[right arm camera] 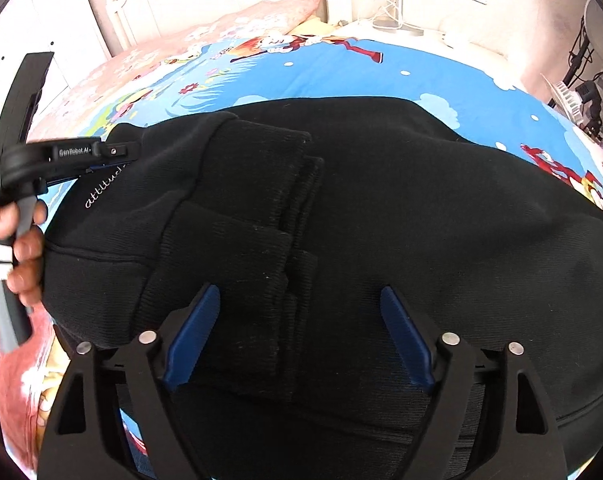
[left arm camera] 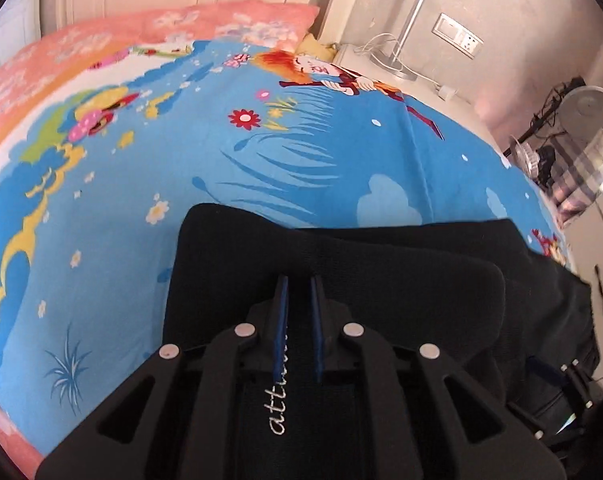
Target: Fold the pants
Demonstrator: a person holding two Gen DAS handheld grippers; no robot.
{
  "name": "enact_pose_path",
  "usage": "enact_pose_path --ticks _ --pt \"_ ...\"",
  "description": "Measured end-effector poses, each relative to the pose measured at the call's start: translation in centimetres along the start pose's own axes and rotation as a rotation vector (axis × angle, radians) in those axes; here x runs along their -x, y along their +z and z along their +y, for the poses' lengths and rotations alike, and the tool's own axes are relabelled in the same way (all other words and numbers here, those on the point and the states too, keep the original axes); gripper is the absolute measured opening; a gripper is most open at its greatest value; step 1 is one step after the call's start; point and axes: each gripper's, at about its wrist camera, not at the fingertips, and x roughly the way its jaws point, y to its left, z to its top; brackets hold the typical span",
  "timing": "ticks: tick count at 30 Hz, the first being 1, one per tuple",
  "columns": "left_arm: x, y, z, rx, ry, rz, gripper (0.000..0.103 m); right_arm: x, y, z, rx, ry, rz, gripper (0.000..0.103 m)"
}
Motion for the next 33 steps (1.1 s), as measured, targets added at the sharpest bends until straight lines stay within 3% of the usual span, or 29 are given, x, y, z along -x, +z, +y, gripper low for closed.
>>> enact_pose_path --ticks 3,6,9,11,13,15,17,19,21,22,27,31,33 --pt "-0.1 -0.3 -0.1 -0.012 0.008 -0.016 0.011 0.5 0.2 0.7 0.006 -0.050 -0.032 0.079" --pt "0.0 -0.6 -0.4 -0.027 0.033 -0.027 0.011 3.5 -0.1 2.6 0.055 -0.153 -0.154 0.077" --pt "0.0 -0.8 -0.8 -0.047 0.061 -0.047 0.011 6.0 -0.8 4.5 0.082 -0.151 -0.275 0.077" --pt "0.1 -0.9 -0.8 -0.044 0.059 -0.056 0.011 6.7 -1.3 5.7 0.094 -0.119 -0.306 0.077" --pt "0.1 -0.9 -0.7 -0.041 0.056 -0.061 0.011 5.6 -1.5 6.4 0.105 -0.153 -0.270 0.075" --pt "0.1 -1.0 -0.6 -0.040 0.051 -0.067 0.011 3.3 -1.8 6.5 0.108 -0.198 -0.178 0.071" --pt "0.4 -1.0 -0.4 -0.032 0.035 -0.074 0.013 2.3 -2.1 6.2 0.088 -0.198 -0.153 0.071" --pt "1.8 -1.3 -0.2 -0.015 0.019 -0.083 0.020 2.1 -2.1 5.8 0.078 -0.196 -0.144 0.071" --pt "5.3 -2.5 -1.0 -0.050 0.028 -0.178 0.045 2.1 -2.1 5.9 0.083 -0.211 -0.144 0.073" --pt "6.8 -3.2 -1.3 -0.071 0.013 -0.215 0.050 2.1 -2.2 5.9 0.082 -0.214 -0.147 0.074" --pt "10.2 -6.7 -1.6 -0.135 0.043 -0.227 0.051 1.9 -2.5 5.9 0.086 -0.220 -0.154 0.075" --pt "6.9 -9.7 0.1 -0.107 0.083 -0.102 0.050 1.6 -2.3 5.1 0.051 -0.193 -0.141 0.077" --pt "6.9 -10.6 -0.6 -0.141 0.116 -0.153 0.050 1.5 -2.3 4.9 0.035 -0.188 -0.141 0.080"
